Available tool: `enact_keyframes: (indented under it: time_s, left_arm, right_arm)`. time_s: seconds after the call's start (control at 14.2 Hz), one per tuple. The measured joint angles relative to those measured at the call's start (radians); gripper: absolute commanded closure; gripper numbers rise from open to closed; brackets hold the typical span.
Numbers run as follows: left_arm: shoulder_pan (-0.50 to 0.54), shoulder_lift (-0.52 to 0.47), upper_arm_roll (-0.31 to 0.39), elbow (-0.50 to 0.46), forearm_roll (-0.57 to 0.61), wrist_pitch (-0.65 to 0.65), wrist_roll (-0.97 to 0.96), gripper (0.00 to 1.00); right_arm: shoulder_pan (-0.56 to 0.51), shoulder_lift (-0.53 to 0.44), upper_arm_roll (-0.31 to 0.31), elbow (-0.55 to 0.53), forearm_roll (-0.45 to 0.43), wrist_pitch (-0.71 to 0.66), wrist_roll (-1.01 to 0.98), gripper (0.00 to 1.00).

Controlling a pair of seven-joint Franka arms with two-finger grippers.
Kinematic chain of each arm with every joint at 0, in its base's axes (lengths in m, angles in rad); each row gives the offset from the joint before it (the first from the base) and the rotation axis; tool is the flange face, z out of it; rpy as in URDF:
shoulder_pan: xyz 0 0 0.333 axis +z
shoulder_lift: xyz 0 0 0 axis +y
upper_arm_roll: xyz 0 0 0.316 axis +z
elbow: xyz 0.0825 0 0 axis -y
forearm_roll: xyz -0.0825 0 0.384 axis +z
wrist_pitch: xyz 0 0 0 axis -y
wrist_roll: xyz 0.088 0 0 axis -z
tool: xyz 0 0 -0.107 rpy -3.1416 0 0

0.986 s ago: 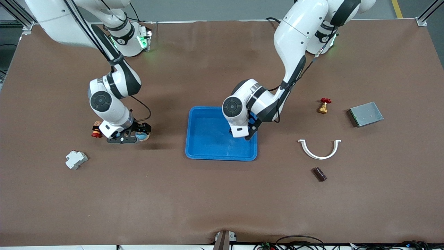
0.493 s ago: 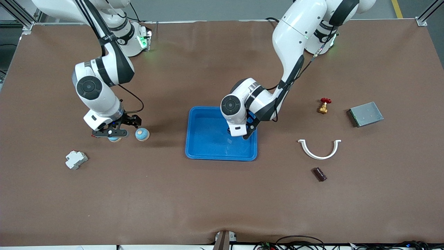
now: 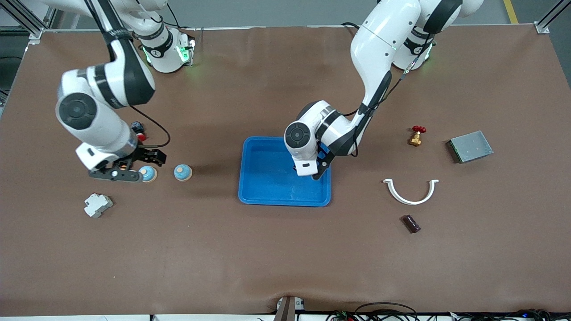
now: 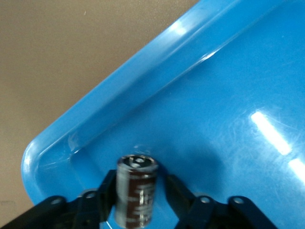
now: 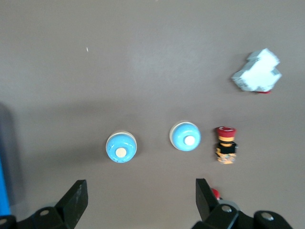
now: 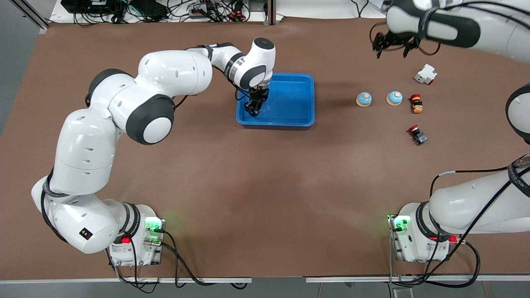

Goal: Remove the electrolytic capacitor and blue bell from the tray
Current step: 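Retract the right gripper to rest while the left gripper lifts the capacitor, then carry the capacitor into the white arch and release it with the left gripper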

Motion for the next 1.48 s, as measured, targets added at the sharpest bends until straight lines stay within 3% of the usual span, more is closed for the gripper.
enact_keyframes:
  time_s: [0.28, 0.63, 0.99, 1.13, 1.27, 1.48]
  left_arm:
    - [0.000, 0.000, 0.000, 0.000, 0.000, 0.000, 0.000, 1.00]
    - [0.001, -0.001, 0.002, 0.009, 0.000, 0.002, 0.000, 1.00]
    - [0.038, -0.044, 0.006, 0.058, 0.000, -0.029, 0.039, 1.00]
    - [0.062, -0.097, 0.006, 0.057, 0.000, -0.088, 0.099, 1.00]
    - [0.100, -0.168, 0.006, 0.036, -0.013, -0.130, 0.197, 1.00]
    - [0.179, -0.319, 0.007, -0.086, -0.043, -0.154, 0.393, 1.00]
  right_arm:
    - [-0.001, -0.002, 0.002, 0.196, 0.027, -0.181, -0.009, 0.00]
    - [-0.003, -0.002, 0.001, 0.362, 0.033, -0.361, -0.029, 0.00]
    - [-0.137, -0.002, -0.005, 0.433, 0.122, -0.455, -0.198, 0.00]
    - [-0.136, -0.010, -0.035, 0.437, 0.135, -0.464, -0.219, 0.00]
    - [-0.061, -0.029, -0.123, 0.437, 0.165, -0.469, -0.219, 0.00]
    - [-0.027, -0.048, -0.187, 0.437, 0.199, -0.475, -0.238, 0.00]
